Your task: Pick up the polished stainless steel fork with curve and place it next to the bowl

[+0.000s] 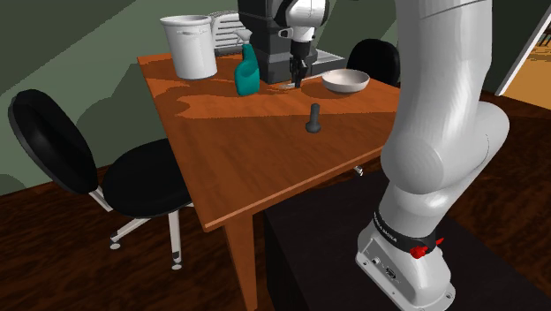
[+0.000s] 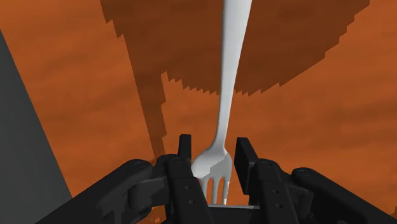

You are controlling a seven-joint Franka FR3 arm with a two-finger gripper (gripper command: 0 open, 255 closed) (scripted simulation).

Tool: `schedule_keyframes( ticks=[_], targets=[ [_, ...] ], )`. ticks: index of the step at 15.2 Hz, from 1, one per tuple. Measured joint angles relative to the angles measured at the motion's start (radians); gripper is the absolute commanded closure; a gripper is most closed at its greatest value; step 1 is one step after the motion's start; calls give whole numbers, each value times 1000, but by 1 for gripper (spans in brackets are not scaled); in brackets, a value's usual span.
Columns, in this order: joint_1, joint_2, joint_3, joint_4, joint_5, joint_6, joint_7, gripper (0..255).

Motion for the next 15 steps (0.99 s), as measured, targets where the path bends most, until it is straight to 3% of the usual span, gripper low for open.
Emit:
schedule_keyframes(
  ticks=[9, 10, 15],
  targets=[
    [-1, 17, 5, -26, 10, 44, -10, 255],
    [-1, 16, 5, -27, 10, 45, -10, 0],
    [-1, 16, 5, -31, 10, 45, -10, 0]
  ],
)
